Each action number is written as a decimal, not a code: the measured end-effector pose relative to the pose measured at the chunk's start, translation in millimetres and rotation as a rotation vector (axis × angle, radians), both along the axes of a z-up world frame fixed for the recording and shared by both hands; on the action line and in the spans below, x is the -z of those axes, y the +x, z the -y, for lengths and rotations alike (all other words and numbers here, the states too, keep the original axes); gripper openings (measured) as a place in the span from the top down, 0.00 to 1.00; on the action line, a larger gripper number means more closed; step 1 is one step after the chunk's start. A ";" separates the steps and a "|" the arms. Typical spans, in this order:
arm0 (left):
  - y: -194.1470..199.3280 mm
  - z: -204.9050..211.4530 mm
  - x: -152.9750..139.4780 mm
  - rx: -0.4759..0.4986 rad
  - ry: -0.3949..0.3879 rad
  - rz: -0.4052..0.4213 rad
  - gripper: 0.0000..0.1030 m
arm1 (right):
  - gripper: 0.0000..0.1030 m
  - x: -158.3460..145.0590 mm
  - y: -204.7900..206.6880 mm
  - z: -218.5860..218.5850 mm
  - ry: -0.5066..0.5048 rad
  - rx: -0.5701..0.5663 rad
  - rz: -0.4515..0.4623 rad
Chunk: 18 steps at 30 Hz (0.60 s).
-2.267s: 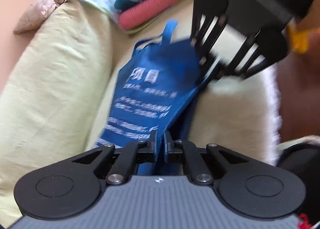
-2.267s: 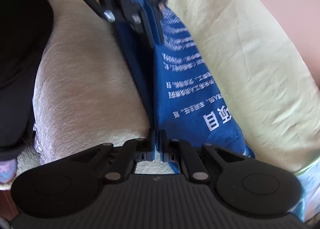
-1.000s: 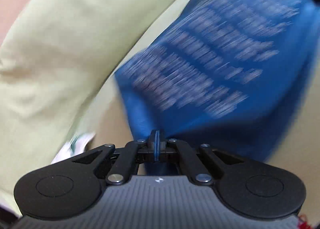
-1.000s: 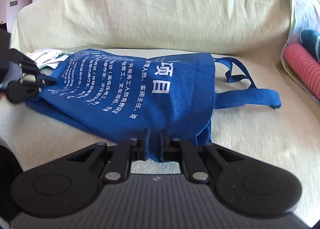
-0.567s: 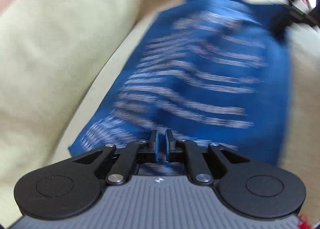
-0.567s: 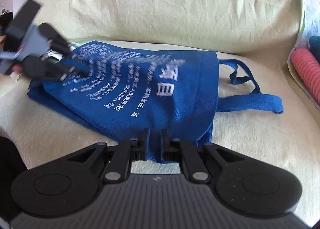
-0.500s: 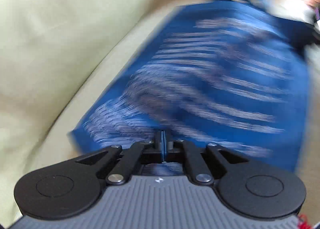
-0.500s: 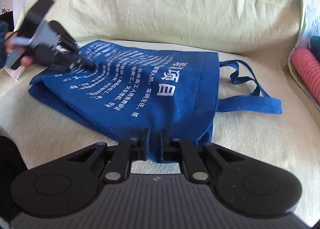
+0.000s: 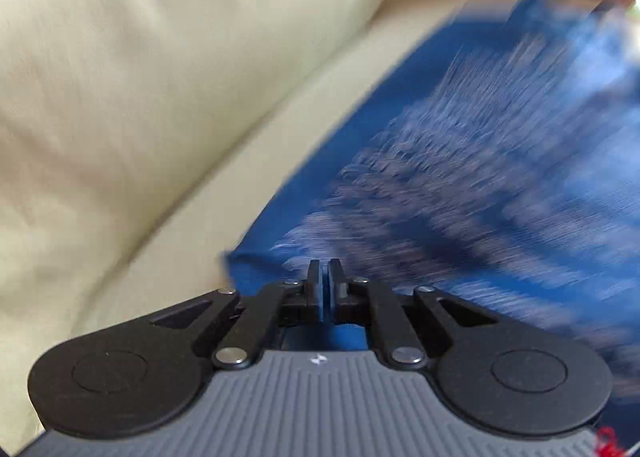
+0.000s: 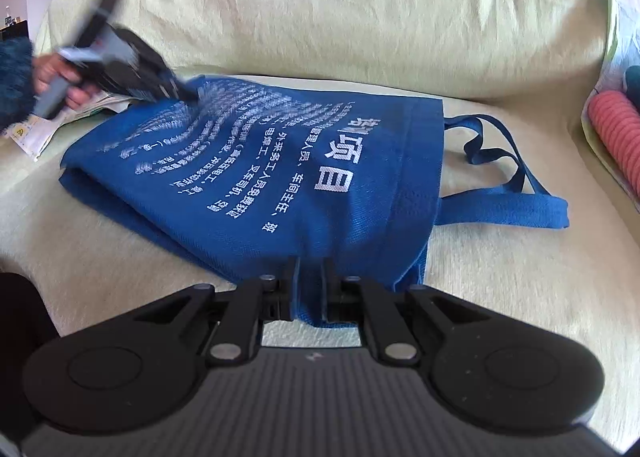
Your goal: Fold shopping bag
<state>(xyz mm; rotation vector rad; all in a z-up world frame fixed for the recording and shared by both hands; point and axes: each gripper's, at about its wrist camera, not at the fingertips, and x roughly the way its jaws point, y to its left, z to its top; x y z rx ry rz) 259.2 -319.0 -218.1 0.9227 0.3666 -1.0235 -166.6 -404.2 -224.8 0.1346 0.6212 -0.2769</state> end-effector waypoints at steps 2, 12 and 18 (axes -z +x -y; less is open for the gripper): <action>15.4 8.2 -8.5 -0.053 -0.011 -0.065 0.93 | 0.94 0.0 0.5 0.2 0.002 0.004 -0.002; -97.9 -92.5 -68.0 0.068 -0.103 -0.084 0.87 | 0.94 -0.2 -2.4 2.4 0.023 0.012 0.017; -117.9 -123.4 -26.9 -0.114 0.023 0.017 0.89 | 0.94 -1.0 -2.7 2.2 0.017 -0.001 0.015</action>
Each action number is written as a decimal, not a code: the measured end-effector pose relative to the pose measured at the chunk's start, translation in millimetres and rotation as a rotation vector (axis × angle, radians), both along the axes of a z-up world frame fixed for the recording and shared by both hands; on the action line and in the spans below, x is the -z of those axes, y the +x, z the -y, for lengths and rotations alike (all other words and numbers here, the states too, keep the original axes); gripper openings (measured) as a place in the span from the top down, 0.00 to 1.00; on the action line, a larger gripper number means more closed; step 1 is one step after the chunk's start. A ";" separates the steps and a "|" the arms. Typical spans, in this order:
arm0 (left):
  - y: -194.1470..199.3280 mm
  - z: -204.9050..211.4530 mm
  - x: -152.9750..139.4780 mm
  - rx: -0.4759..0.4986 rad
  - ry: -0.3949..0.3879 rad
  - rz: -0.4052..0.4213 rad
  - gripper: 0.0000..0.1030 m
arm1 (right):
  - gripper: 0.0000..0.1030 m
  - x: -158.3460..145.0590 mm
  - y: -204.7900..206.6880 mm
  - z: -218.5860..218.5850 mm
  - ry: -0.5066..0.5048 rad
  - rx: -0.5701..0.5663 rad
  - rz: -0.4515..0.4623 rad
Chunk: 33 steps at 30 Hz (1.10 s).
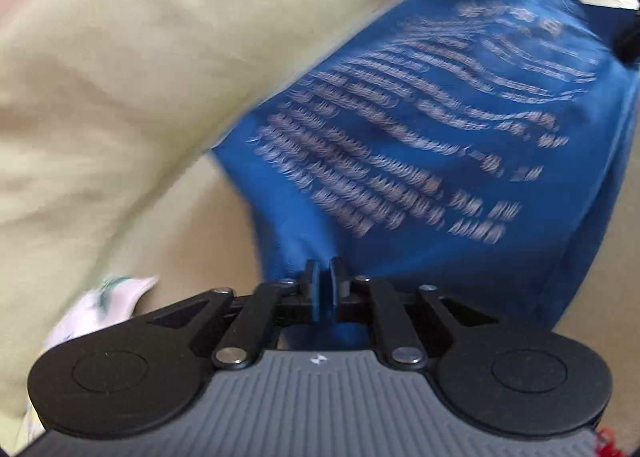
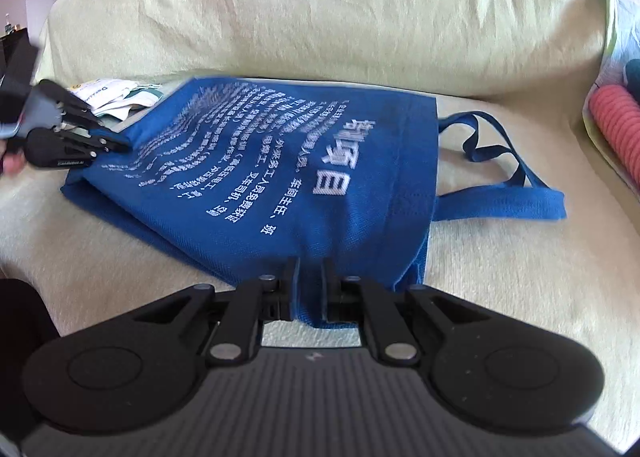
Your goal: Fold shopping bag
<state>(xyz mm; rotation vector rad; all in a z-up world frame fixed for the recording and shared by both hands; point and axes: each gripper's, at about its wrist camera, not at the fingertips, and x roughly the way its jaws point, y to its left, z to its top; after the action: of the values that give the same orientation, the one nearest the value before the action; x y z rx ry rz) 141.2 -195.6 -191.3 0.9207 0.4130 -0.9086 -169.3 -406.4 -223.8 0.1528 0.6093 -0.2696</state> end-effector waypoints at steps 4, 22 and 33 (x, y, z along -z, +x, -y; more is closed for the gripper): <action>3.0 -7.6 -33.2 -0.043 -0.012 0.056 0.90 | 0.94 -0.9 0.5 -0.5 -0.005 -0.001 -0.003; 75.0 25.5 -51.7 0.037 -0.138 -0.020 0.98 | 0.94 -4.1 1.9 -0.3 0.004 0.010 -0.023; 91.4 69.4 -10.5 0.036 -0.042 -0.039 0.93 | 0.94 -5.7 4.7 0.0 0.011 0.020 -0.033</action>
<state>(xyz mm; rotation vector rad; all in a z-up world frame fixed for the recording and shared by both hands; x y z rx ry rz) 232.6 -265.0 -180.7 0.8754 0.4104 -0.9661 -164.6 -406.4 -218.1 0.1653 0.6425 -0.2885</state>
